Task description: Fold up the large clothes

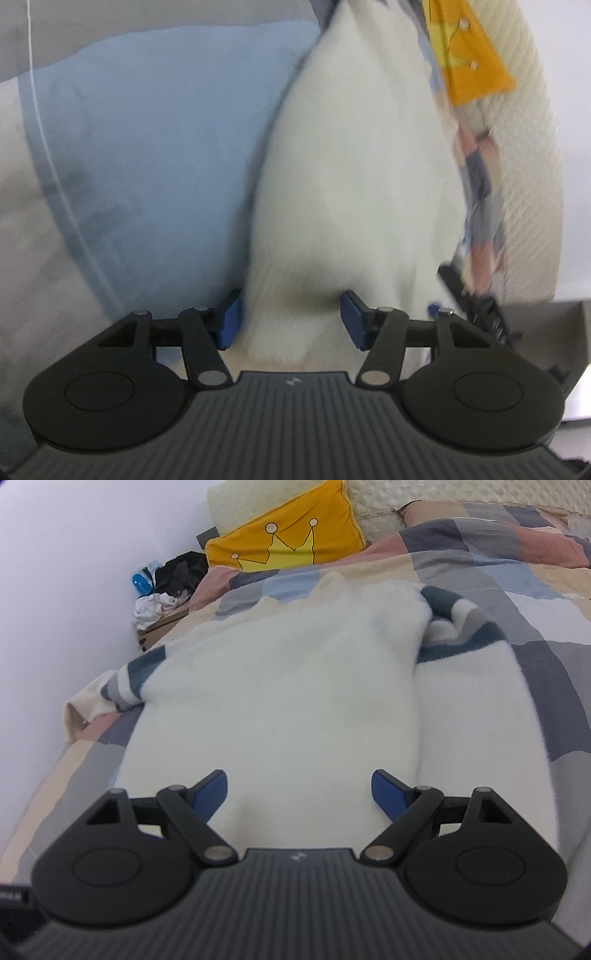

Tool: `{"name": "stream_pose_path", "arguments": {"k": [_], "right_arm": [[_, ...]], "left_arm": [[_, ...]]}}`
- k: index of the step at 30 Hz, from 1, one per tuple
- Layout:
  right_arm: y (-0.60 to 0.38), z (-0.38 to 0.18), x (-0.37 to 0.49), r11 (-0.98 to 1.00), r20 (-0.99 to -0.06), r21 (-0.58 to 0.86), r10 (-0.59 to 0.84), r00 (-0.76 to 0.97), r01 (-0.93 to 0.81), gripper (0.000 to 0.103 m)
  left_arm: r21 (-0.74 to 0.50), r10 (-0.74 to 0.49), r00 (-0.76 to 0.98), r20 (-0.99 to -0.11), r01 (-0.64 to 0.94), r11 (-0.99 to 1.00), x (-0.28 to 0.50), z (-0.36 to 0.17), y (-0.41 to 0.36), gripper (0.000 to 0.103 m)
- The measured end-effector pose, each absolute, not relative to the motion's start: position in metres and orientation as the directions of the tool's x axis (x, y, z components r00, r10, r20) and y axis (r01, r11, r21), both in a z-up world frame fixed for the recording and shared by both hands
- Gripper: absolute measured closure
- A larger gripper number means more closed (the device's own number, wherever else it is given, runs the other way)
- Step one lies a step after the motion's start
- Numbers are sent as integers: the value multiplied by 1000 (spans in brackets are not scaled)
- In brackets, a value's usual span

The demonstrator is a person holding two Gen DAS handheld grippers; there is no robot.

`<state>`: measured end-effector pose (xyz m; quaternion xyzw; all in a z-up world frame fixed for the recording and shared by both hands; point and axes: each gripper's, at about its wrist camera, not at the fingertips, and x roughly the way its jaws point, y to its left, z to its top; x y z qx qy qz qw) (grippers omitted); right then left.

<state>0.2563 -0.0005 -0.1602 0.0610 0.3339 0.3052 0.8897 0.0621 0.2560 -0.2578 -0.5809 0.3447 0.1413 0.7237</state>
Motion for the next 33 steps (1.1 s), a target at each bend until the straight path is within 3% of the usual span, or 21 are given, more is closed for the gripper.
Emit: {"name": "stream_pose_path", "arguments": {"k": [1, 3, 4, 5, 7, 18, 25, 33], "right_arm": [[-1, -161, 256, 807, -558, 309, 582, 591, -503, 17], [0, -162, 257, 808, -562, 308, 580, 589, -502, 17], [0, -162, 257, 809, -563, 307, 580, 589, -502, 17], [0, -162, 257, 810, -563, 301, 576, 593, -503, 17], [2, -160, 256, 813, -558, 290, 572, 601, -505, 17], [9, -145, 234, 770, -548, 277, 618, 564, -575, 17], [27, -141, 210, 722, -559, 226, 646, 520, -654, 17], [45, -187, 229, 734, -708, 262, 587, 392, -626, 15]], "left_arm": [[-747, -179, 732, -657, -601, 285, 62, -260, 255, 43], [-747, -170, 736, -655, -597, 293, 62, -261, 255, 57], [-747, -181, 733, -656, -595, 297, 61, -261, 253, 76], [-751, -196, 731, -653, -592, 293, 60, -261, 253, 87], [-752, -206, 727, -655, -601, 270, 57, -260, 256, 94], [-785, -107, 790, -604, -566, 251, -2, -156, 314, 98], [-677, -2, 704, -710, -681, 279, -7, -153, 349, 98], [-429, 109, 506, -856, -812, 396, 32, -189, 362, 97]]}}
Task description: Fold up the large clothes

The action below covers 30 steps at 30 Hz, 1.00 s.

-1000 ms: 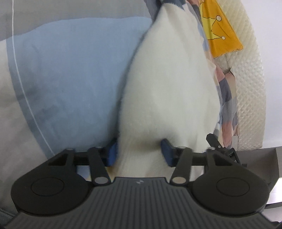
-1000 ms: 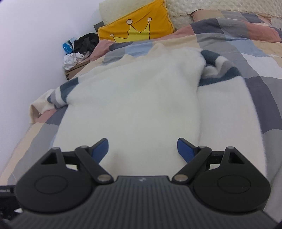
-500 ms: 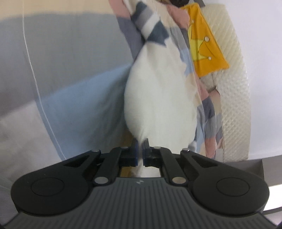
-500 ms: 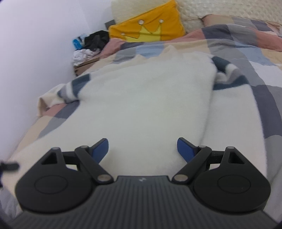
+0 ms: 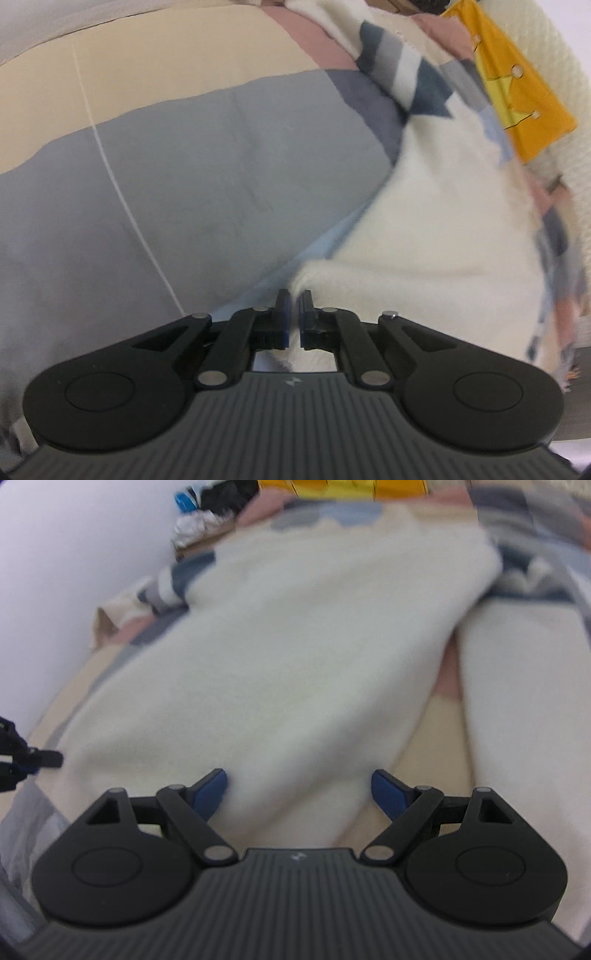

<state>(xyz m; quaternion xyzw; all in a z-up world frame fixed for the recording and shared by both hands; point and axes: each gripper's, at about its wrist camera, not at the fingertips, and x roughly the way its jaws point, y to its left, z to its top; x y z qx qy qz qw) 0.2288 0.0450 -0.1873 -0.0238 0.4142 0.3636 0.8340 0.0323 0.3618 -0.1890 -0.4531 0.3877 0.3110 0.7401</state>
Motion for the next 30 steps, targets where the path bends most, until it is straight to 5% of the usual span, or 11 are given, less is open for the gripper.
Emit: {"name": "stream_pose_path", "arguments": {"k": [6, 9, 11, 12, 20, 30], "right_arm": [[46, -190, 225, 731, -709, 247, 584, 396, -636, 14], [44, -185, 225, 728, -701, 247, 590, 401, -640, 15], [42, -180, 227, 725, -686, 263, 605, 405, -637, 16], [39, -177, 227, 723, -677, 278, 615, 405, -633, 16], [8, -144, 233, 729, -572, 375, 668, 477, -572, 16], [-28, -118, 261, 828, -597, 161, 515, 615, -538, 16]], "left_arm": [[-374, 115, 464, -878, -817, 440, 50, -203, 355, 93], [-365, 86, 448, -890, -811, 457, 48, -198, 352, 69], [-357, 75, 442, -894, -803, 477, 45, -190, 350, 37], [-367, 72, 455, -888, -793, 486, 38, -184, 348, 35], [-422, 69, 589, -805, -652, 630, 31, -128, 301, 30], [-412, -17, 695, -719, -406, 816, 104, -121, 199, 30]]}}
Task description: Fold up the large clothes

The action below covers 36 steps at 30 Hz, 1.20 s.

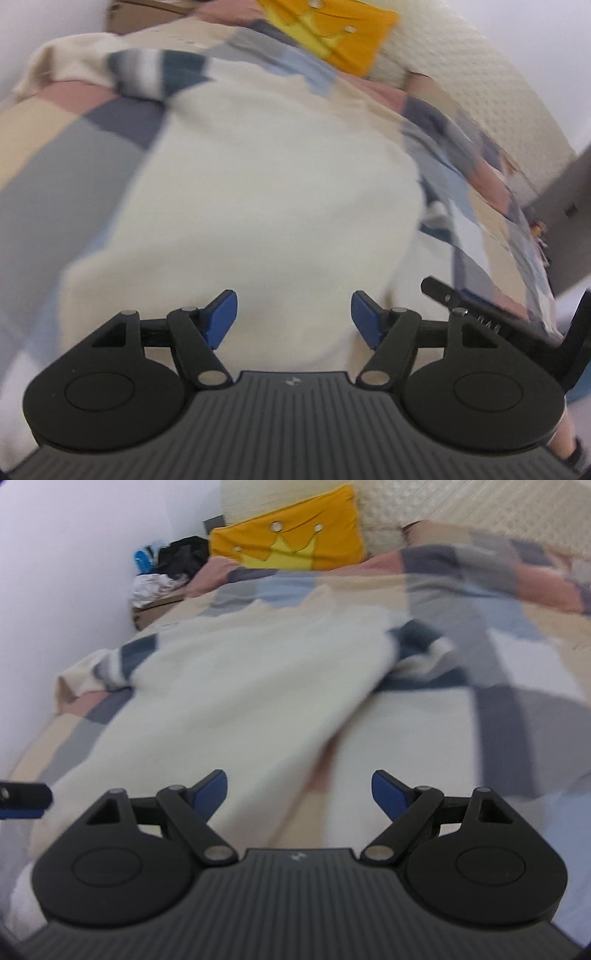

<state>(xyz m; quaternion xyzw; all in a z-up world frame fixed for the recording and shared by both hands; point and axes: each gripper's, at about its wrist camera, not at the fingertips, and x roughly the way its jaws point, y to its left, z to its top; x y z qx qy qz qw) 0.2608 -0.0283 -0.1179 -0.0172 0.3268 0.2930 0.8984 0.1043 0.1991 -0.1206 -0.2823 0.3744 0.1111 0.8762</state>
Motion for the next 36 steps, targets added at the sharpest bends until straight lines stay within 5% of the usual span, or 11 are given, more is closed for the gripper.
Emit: {"name": "stream_pose_path", "arguments": {"k": [5, 14, 20, 21, 24, 36], "right_arm": [[-70, -113, 295, 886, -658, 106, 403, 636, -451, 17], [-123, -183, 364, 926, -756, 320, 377, 535, -200, 17], [-92, -197, 372, 912, -752, 262, 398, 525, -316, 16], [-89, -195, 372, 906, -744, 257, 407, 529, -335, 27], [-86, -191, 378, 877, -703, 331, 476, 529, -348, 36], [-89, -192, 348, 794, -738, 447, 588, 332, -413, 36]], "left_arm": [[-398, -45, 716, -697, -334, 855, 146, -135, 167, 30], [-253, -9, 739, -674, -219, 942, 172, -186, 164, 30], [-326, -48, 743, -667, -233, 916, 179, -200, 177, 30], [-329, -46, 746, -664, -236, 914, 179, -200, 178, 30], [-355, -53, 749, -660, -249, 901, 182, -203, 183, 30], [-383, -42, 763, -645, -276, 881, 180, -202, 194, 30]]}}
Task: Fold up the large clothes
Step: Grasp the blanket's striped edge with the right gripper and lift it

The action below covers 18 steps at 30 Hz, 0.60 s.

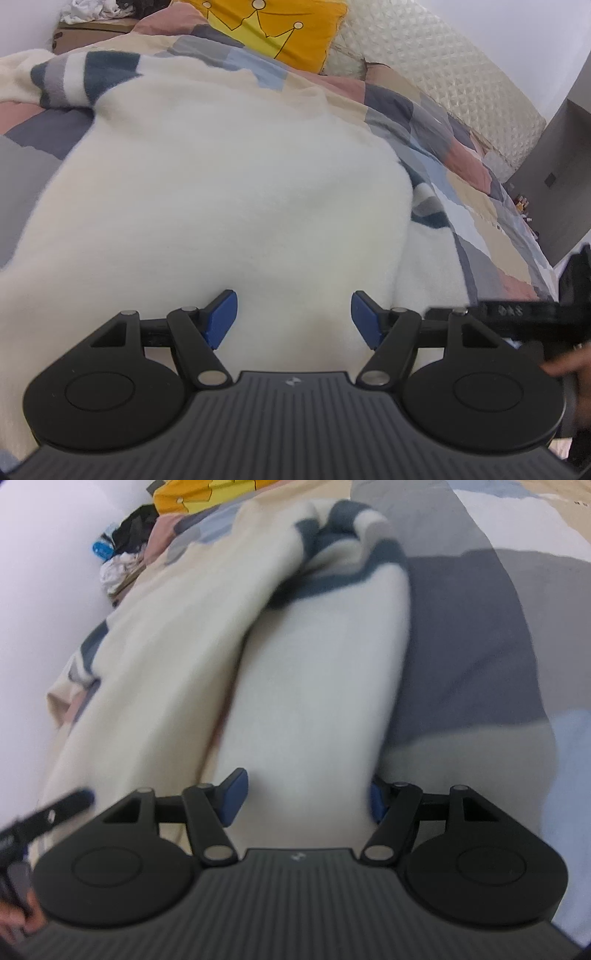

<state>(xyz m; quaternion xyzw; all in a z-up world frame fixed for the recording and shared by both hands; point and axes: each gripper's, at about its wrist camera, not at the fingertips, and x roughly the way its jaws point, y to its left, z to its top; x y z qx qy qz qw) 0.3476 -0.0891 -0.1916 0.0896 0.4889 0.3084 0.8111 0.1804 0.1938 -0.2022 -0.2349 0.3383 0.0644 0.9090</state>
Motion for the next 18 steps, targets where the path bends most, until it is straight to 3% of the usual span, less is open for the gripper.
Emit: {"name": "stream_pose_path", "arguments": {"k": [6, 8, 9, 10, 18], "right_arm": [[-115, -201, 327, 778, -745, 549, 621, 242, -306, 41], [-111, -199, 319, 799, -768, 512, 590, 248, -314, 59], [-108, -197, 317, 819, -787, 475, 559, 260, -323, 75], [-106, -193, 316, 828, -794, 453, 543, 274, -329, 84], [-121, -97, 363, 907, -720, 249, 407, 562, -339, 88]], "left_arm": [[-407, -37, 768, -639, -298, 863, 174, -202, 197, 30], [-424, -43, 769, -637, -304, 853, 172, -203, 200, 30], [-429, -45, 770, -636, -305, 850, 171, -203, 201, 30], [-428, -44, 771, -636, -305, 851, 171, -203, 202, 30], [-449, -46, 777, -627, -312, 837, 162, -201, 204, 30]]}}
